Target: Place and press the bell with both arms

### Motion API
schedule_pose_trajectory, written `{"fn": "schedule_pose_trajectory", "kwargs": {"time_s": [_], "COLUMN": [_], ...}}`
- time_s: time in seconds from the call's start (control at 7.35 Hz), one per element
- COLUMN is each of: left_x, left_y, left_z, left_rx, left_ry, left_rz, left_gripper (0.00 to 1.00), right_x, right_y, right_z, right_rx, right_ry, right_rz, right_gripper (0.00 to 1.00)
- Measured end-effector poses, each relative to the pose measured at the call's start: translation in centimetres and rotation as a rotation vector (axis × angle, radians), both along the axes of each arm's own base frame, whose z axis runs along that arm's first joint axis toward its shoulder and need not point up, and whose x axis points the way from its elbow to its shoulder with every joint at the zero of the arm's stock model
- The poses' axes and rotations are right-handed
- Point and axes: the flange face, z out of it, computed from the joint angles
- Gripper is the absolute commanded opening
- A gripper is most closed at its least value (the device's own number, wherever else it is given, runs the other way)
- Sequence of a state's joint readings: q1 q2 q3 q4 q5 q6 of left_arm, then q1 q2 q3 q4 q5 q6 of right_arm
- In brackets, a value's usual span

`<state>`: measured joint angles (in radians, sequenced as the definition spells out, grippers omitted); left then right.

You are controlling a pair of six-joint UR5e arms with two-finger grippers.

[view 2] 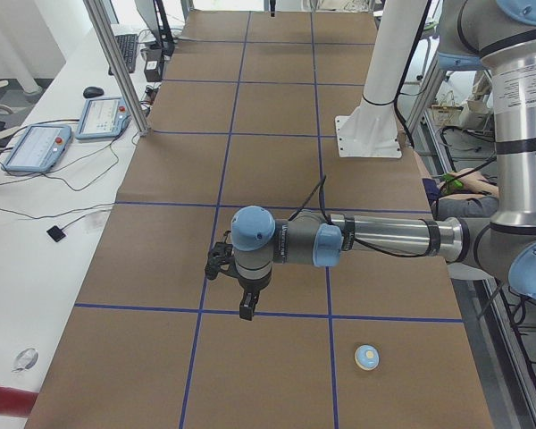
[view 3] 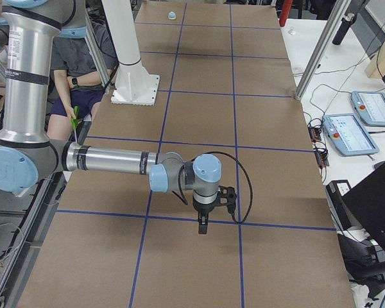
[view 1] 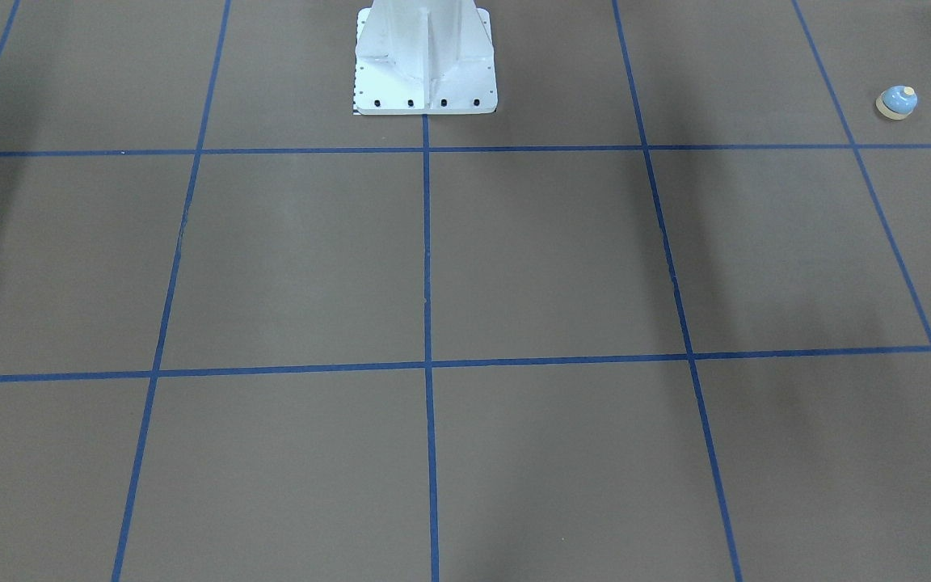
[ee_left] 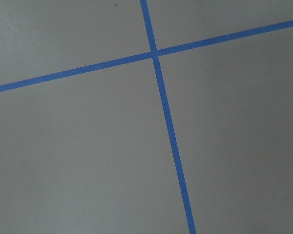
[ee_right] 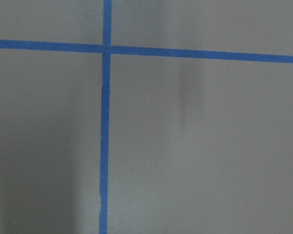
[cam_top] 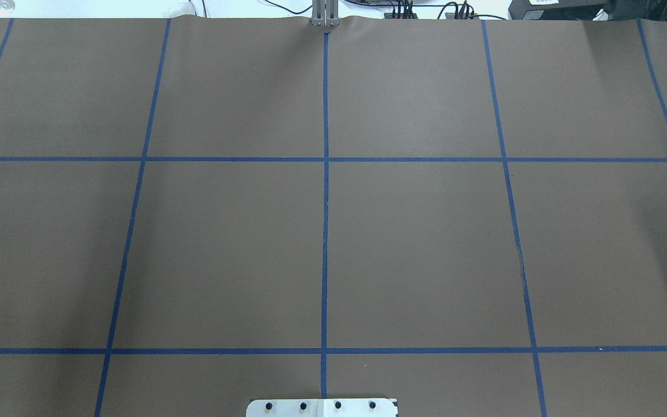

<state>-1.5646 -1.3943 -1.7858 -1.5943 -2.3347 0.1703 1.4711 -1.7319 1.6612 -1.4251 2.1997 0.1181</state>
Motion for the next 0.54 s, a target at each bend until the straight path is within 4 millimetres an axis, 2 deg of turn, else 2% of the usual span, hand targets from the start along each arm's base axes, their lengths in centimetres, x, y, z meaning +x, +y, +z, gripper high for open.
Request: {"fn": "schedule_pose_trajectory", "kwargs": {"time_s": [0.54], "left_x": [-0.05], "left_y": [-0.08], "left_z": [-0.42], "left_rx": [0.018], "left_ry": [-0.016], "left_rz": [0.006], "left_gripper": [1.00], "right_x": [0.00], "right_y": [-0.01], "right_z": [-0.07], "right_rx": [0.001], "right_ry": [0.000], "right_rz": [0.000], "right_gripper": [1.00]}}
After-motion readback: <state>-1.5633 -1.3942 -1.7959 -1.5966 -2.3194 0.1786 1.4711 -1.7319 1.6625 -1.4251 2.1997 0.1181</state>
